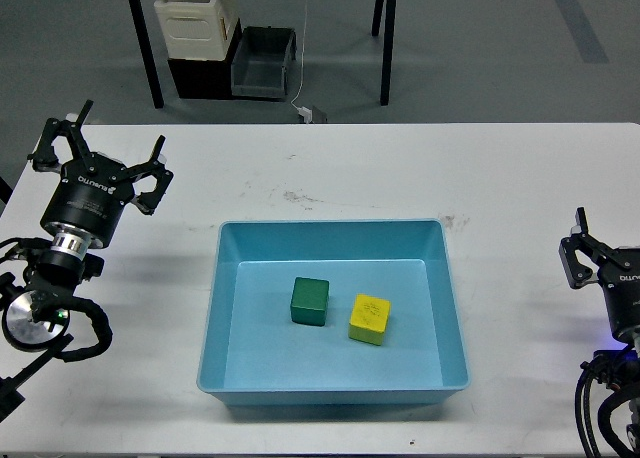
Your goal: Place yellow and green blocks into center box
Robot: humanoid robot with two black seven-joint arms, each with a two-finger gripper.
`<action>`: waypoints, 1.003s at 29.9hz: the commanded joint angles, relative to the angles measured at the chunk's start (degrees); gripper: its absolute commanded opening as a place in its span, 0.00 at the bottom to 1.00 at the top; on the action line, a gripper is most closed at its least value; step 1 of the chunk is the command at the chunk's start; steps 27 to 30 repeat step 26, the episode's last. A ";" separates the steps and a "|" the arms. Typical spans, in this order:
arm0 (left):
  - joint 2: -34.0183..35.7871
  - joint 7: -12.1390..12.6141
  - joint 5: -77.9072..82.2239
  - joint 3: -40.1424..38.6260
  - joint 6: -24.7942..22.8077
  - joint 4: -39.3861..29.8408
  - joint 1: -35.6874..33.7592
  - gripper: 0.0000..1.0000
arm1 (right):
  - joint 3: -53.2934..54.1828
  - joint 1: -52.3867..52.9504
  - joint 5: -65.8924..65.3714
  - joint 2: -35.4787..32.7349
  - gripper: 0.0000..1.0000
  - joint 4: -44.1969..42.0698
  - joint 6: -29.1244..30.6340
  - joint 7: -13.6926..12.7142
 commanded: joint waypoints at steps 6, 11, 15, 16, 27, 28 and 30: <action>-0.61 0.00 -19.36 -0.96 -5.07 -2.01 7.03 1.00 | -0.05 -3.01 2.65 2.97 1.00 0.51 1.72 -0.06; -1.05 0.00 -19.89 -1.13 -5.07 -2.36 8.17 1.00 | -0.05 -4.15 4.85 2.97 1.00 0.51 1.72 -0.06; -1.05 0.00 -19.89 -1.92 -5.07 -3.58 9.40 1.00 | -0.66 -4.77 4.94 2.97 1.00 0.60 2.50 -0.67; -1.05 0.00 -19.89 -1.92 -5.07 -4.28 9.58 1.00 | -1.19 -4.94 4.94 2.97 1.00 0.60 3.20 -1.81; -1.13 0.00 -19.89 -1.92 -5.07 -5.08 10.10 1.00 | -2.95 -5.03 4.85 2.88 1.00 0.60 5.76 -8.24; -1.13 0.00 -19.89 -1.92 -5.07 -5.08 10.10 1.00 | -2.95 -5.03 4.85 2.88 1.00 0.60 5.76 -8.24; -1.13 0.00 -19.89 -1.92 -5.07 -5.08 10.10 1.00 | -2.95 -5.03 4.85 2.88 1.00 0.60 5.76 -8.24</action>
